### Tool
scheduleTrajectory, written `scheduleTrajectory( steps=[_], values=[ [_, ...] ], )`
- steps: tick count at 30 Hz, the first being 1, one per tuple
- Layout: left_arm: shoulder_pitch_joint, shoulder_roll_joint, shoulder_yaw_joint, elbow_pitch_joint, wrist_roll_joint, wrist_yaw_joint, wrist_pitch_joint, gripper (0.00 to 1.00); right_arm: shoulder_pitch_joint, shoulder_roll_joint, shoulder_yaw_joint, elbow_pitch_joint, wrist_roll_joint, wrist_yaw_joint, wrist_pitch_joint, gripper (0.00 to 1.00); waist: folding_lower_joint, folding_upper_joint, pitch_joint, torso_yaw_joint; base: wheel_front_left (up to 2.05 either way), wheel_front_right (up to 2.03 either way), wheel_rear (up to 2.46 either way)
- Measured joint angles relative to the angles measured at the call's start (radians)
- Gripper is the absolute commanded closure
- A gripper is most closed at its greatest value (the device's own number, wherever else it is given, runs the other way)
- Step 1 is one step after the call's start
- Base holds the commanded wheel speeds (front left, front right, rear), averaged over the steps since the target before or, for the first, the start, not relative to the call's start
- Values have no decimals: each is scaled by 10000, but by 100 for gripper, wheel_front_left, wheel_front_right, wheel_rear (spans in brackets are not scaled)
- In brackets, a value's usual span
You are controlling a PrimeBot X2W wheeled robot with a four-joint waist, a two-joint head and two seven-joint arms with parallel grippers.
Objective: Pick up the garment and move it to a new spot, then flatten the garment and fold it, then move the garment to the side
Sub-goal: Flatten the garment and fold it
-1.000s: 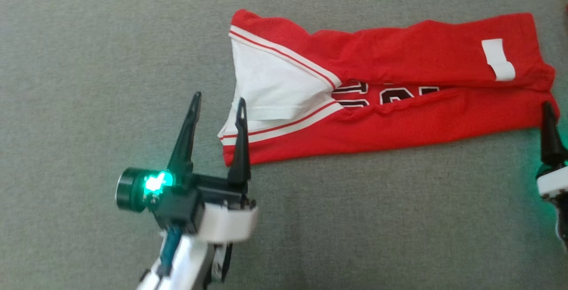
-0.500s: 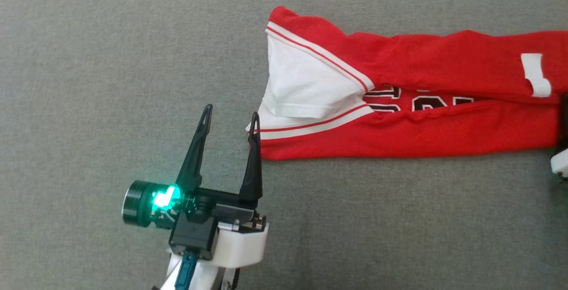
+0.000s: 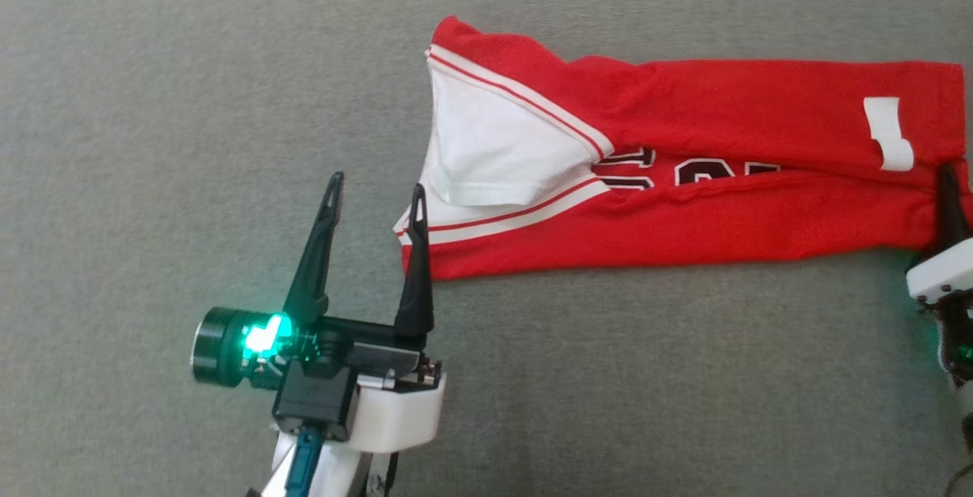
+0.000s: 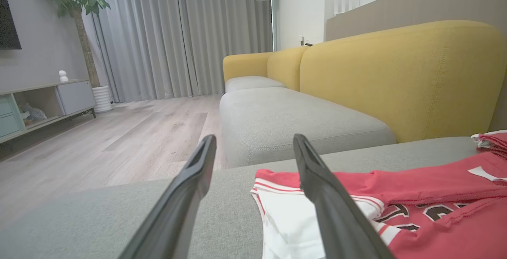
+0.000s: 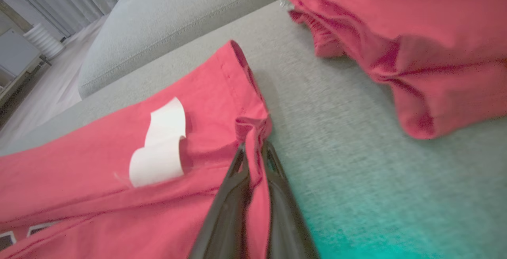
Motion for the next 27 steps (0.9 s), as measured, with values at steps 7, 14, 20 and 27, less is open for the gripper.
scheduleTrajectory(
  steps=[7,14,20,27],
  values=[
    [184,44,159,31,73,-79,0,0,32,-604,-353,-809,694,0,19,100,0,0,-244,-501,0,0,0],
    [195,46,174,161,75,-151,0,0,34,-617,-192,-3969,1576,0,859,100,-1,0,-531,-586,0,0,0],
    [210,29,173,207,56,-245,0,0,31,192,756,-5900,1106,0,1737,100,-1,0,-622,-349,0,0,0],
    [211,-56,144,403,-69,-353,0,0,-15,1718,2366,-5791,267,0,2675,100,-1,0,-687,214,0,0,0]
  ],
)
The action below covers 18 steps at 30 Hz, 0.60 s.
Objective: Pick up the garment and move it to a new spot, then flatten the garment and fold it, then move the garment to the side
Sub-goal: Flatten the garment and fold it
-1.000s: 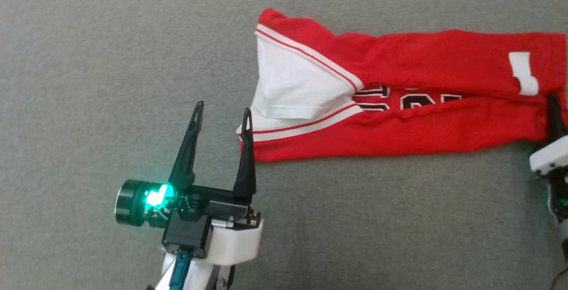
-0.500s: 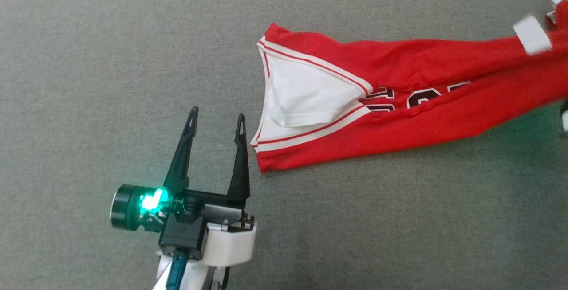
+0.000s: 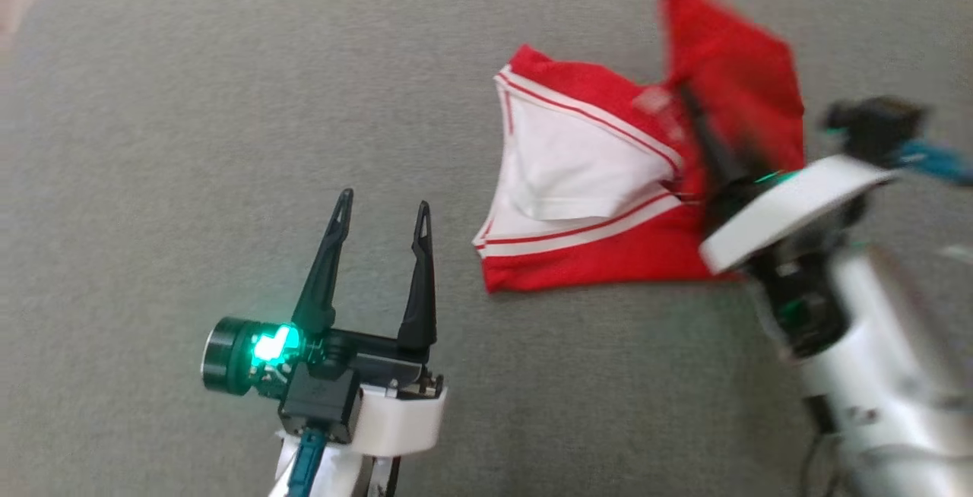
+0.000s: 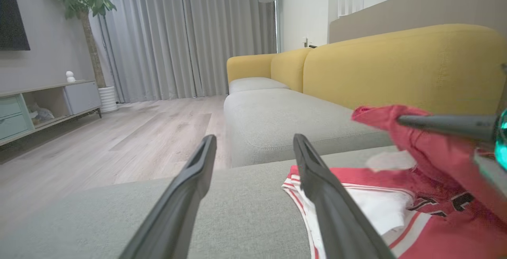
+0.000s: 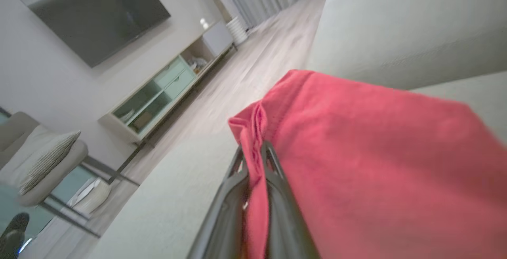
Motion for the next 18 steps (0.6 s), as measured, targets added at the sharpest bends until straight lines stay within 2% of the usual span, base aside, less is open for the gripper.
scheduleTrajectory(
  steps=[6,9,10,11,16,18],
  values=[
    [2,-98,-33,81,-134,-77,0,0,-46,1003,1081,1331,-506,0,65,100,0,0,-18,589,0,0,0],
    [2,-140,-42,119,-150,-82,0,0,-198,1333,1409,2150,-606,0,-249,100,0,0,-36,835,0,0,0],
    [2,-151,-48,134,-150,-81,0,0,-258,1390,1505,2376,-608,0,-364,18,0,0,-55,897,0,0,0],
    [2,-155,-50,140,-150,-79,0,0,-287,1440,1563,2520,-598,0,-600,0,0,0,-79,951,0,0,0],
    [128,-165,-17,151,-150,-73,0,0,-362,1582,1708,2445,-134,0,-2029,0,0,0,-300,978,0,0,0],
    [396,-171,75,151,-157,-75,0,0,-340,1338,1710,2048,-52,0,-2851,0,-1,0,-511,863,0,0,0]
  ],
)
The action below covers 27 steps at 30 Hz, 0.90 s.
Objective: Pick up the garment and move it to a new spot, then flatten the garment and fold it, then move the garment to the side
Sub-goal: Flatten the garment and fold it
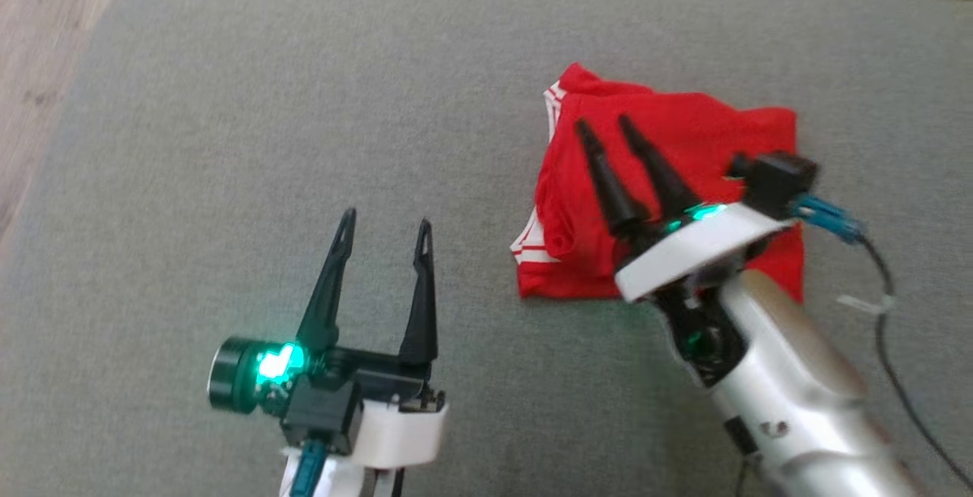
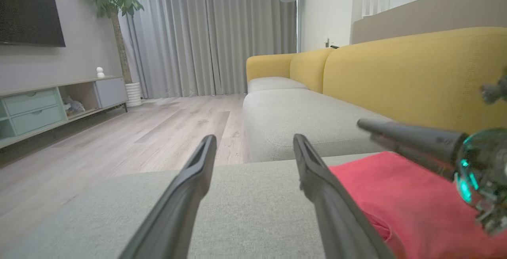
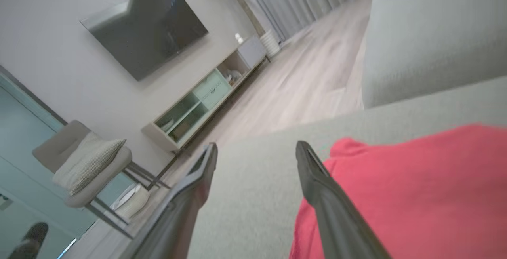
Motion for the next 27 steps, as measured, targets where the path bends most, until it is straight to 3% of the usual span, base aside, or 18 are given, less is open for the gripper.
scheduleTrajectory(
  steps=[1,4,9,13,21,27],
  values=[
    [0,0,0,0,0,0,0,0,0,0,0,0,0,0,0,0,0,0,0,0,0,0,0],
    [259,0,274,8,-157,-12,0,0,287,-825,-153,-341,-117,0,-709,0,1,0,-257,-200,0,0,0],
    [709,-4,702,100,-282,-224,0,0,1706,-1672,-936,-874,-660,0,-1057,0,0,0,-796,-613,0,0,0],
    [1213,8,966,293,-316,-430,0,0,2940,-1526,-2286,-1854,-1883,0,-1103,0,-1,0,-1357,-883,0,0,0],
    [2383,21,1632,654,-313,-709,0,0,5339,-1041,-3147,-2278,-4054,0,-1127,0,-2,0,-2459,-1282,0,0,0],
    [2813,19,2084,901,-265,-842,0,0,5995,-790,-3250,-2217,-4700,0,-1127,0,-2,0,-2904,-1450,0,0,0]
  ],
)
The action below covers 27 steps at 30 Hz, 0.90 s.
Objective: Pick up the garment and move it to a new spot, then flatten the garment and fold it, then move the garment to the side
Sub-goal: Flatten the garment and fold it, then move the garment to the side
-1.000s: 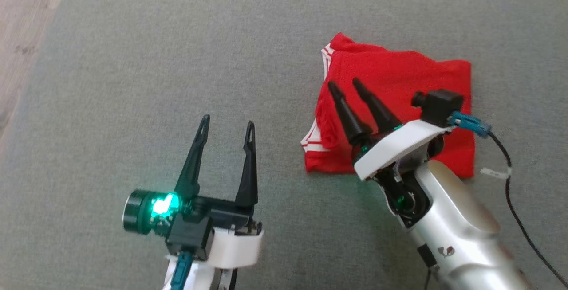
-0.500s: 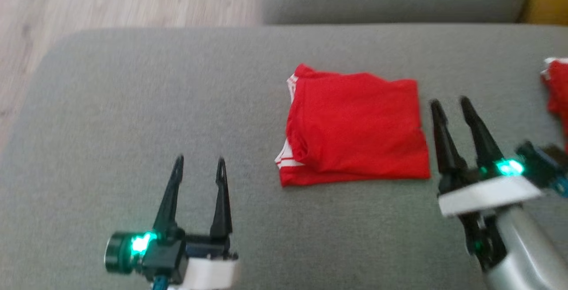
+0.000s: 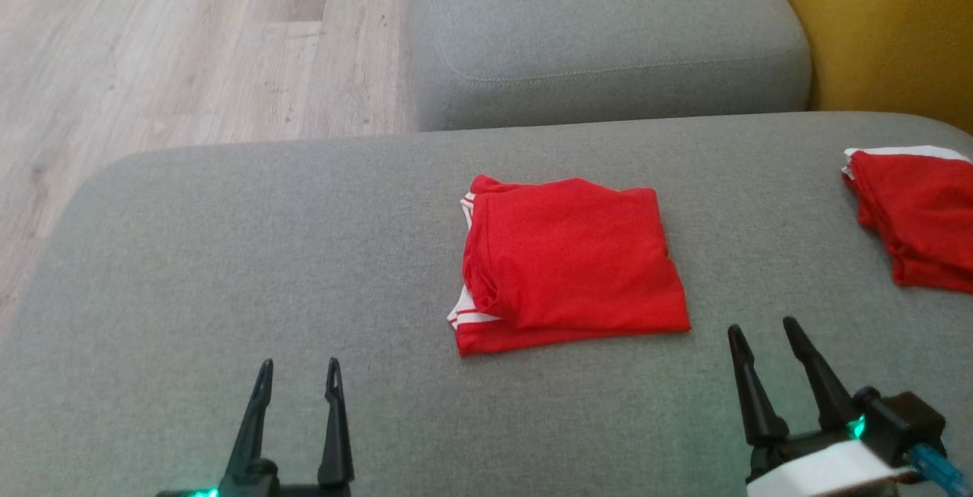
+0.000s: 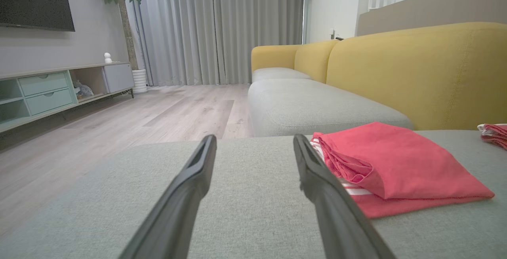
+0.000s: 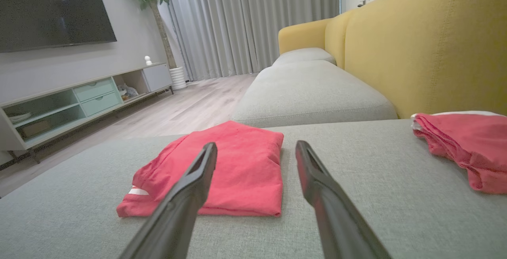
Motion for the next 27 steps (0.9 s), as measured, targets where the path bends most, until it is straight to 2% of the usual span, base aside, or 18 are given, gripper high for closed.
scheduleTrajectory(
  steps=[7,27],
  values=[
    [60,-4,173,73,65,-127,0,0,128,184,-130,67,-67,0,0,0,2,0,-128,-72,0,0,0],
    [236,-8,282,222,125,-134,0,0,127,276,-232,171,-203,0,0,0,3,-1,-107,-144,0,0,0]
  ],
)
